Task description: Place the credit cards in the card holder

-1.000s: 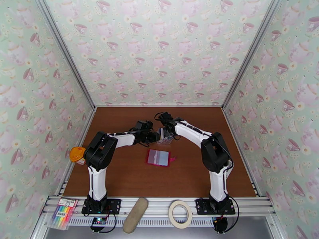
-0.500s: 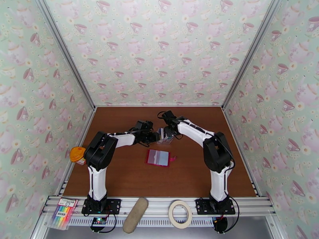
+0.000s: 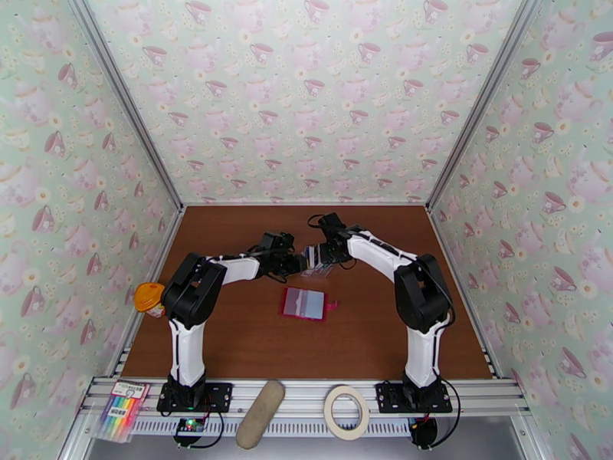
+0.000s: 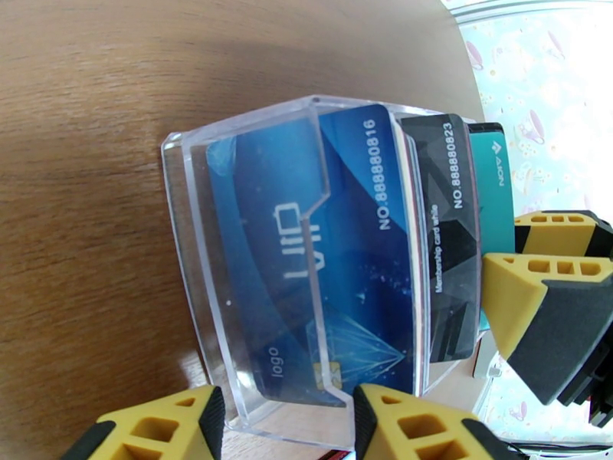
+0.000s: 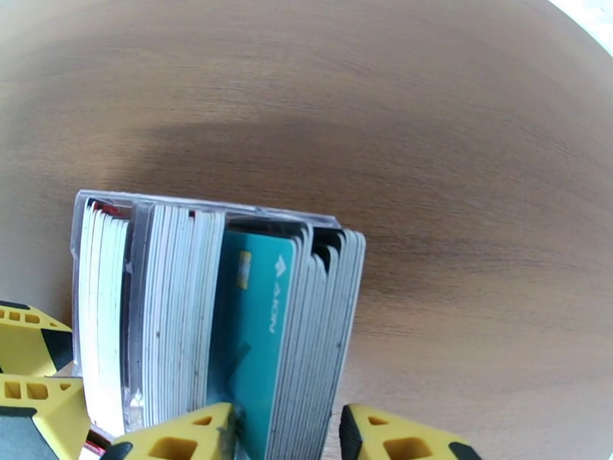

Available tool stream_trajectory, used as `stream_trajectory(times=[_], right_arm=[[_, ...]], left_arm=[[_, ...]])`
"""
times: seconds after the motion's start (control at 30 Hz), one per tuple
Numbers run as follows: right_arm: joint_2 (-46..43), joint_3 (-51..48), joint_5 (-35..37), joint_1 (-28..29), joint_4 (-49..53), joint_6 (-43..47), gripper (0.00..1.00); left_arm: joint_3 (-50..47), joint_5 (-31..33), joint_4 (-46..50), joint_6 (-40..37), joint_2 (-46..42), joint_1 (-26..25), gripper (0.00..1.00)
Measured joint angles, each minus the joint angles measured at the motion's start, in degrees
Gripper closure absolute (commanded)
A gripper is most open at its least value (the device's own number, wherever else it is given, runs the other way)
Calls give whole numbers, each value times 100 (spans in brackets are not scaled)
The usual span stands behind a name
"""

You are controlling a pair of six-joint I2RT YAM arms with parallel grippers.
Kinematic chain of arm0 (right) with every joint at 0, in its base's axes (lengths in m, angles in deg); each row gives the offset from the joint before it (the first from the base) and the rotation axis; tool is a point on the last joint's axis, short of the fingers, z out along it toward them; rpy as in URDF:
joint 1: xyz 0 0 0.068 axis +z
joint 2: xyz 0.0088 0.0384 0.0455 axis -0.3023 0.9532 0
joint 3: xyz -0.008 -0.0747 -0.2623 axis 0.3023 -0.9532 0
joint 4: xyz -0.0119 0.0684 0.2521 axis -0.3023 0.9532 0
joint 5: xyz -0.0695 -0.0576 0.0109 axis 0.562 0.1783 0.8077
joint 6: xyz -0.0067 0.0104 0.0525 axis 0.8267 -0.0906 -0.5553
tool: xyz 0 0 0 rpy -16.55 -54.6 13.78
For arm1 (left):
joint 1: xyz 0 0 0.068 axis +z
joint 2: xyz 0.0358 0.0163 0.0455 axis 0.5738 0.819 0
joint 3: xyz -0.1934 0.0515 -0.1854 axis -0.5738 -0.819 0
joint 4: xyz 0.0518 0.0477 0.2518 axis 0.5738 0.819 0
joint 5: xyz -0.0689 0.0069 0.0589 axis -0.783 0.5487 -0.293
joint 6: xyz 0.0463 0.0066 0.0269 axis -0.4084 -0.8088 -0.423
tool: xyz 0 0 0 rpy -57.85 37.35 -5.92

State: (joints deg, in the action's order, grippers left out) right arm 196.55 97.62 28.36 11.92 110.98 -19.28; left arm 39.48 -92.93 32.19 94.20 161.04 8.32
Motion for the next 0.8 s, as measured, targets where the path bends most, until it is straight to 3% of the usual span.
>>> stream_trajectory(times=[0.37, 0.6, 0.8], right_arm=[[-149, 0, -2, -74, 11, 2, 62], [-149, 2, -116, -72, -7, -37, 77], [-175, 13, -168, -68, -17, -37, 83]], left_arm=[[74, -4, 85, -2, 31, 0, 52], [83, -4, 83, 0, 37, 0, 52], [90, -2, 79, 0, 44, 0, 51]])
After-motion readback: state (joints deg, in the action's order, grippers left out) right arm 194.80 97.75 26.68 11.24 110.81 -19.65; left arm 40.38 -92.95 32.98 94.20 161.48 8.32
